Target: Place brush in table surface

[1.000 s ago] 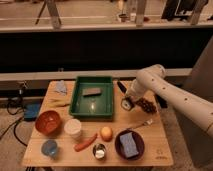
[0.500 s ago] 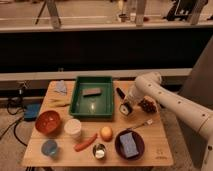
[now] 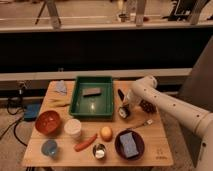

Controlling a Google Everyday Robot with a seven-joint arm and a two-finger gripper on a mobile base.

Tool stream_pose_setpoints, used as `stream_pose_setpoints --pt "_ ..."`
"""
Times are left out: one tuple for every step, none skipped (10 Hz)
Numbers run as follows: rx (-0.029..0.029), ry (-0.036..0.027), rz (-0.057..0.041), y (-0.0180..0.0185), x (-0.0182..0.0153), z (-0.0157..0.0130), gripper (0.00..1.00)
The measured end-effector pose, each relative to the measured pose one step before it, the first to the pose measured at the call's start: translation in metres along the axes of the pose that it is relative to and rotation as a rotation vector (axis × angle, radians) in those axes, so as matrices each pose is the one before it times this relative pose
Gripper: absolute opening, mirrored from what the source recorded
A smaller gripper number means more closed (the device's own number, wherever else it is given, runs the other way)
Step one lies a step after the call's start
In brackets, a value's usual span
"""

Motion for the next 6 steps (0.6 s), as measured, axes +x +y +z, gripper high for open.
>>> stream_pose_setpoints --pt "-0.00835 -0.00782 0.00224 0.00016 0.00018 0.00049 0.55" --pt "0.00069 -0.00364 0.00100 0.00051 0.00018 0.00004 0.64" --pt "0.00201 -0.01170 0.00292 0.00157 0.00072 -0.00013 0.74" --pt "-0.00246 -0.02022 0.00425 0.00149 0.00074 0.00041 0.79" --pt "-0.00398 -0.03111 0.00324 -0.00076 0.00008 0.00161 0.80" --pt "0.00192 -0.01949 0.00118 -0.00205 0.00003 0.00040 0.80"
